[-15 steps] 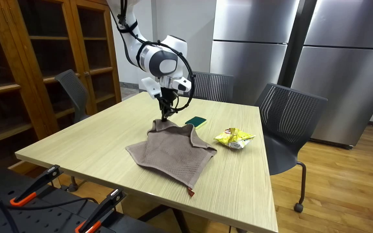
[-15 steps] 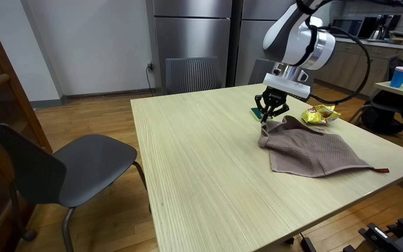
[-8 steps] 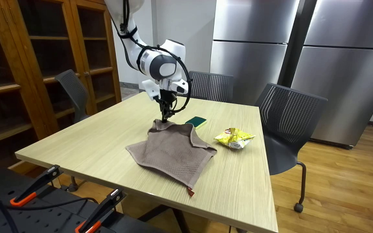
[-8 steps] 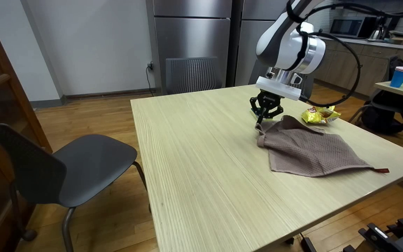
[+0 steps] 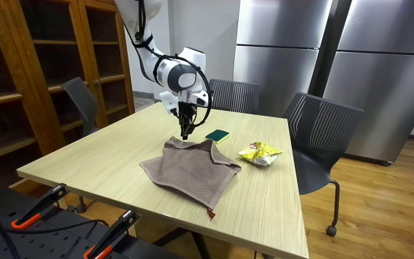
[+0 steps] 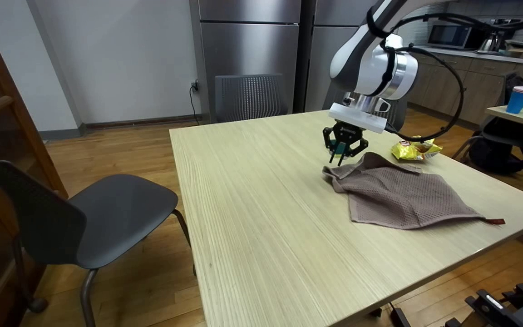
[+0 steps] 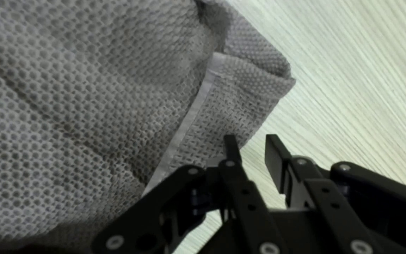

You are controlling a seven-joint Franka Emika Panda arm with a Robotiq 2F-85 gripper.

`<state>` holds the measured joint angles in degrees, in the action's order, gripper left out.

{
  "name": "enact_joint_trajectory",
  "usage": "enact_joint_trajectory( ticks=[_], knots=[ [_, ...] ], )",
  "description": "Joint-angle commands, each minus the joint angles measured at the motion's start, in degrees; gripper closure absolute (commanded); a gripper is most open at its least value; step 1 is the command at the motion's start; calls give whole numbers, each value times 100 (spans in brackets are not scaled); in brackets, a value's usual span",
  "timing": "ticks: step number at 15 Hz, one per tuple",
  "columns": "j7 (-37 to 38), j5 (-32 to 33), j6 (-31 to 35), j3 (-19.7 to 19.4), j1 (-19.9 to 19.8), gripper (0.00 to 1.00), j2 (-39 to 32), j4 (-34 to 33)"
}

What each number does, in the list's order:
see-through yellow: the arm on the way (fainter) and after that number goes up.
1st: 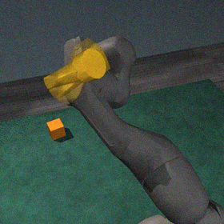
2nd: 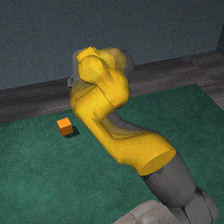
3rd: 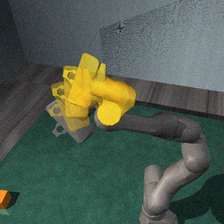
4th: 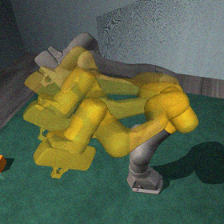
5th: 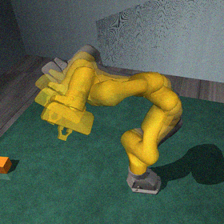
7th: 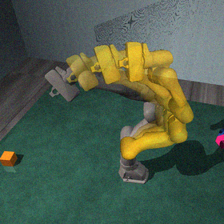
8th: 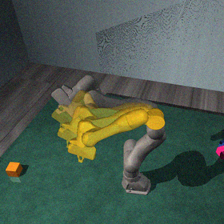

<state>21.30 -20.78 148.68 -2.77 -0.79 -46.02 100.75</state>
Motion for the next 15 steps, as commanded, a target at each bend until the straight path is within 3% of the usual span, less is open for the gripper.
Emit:
enact_joint_trajectory(
  ticks=[1,6,7,15],
  knots=[
    [138,102,-36,-64,15,43,87,-31],
    [-98,185,86,-131,-45,5,421,311],
    [-148,226,120,-155,-58,1,503,402],
    [-986,520,707,-198,-366,0,1337,1520]
  ],
)
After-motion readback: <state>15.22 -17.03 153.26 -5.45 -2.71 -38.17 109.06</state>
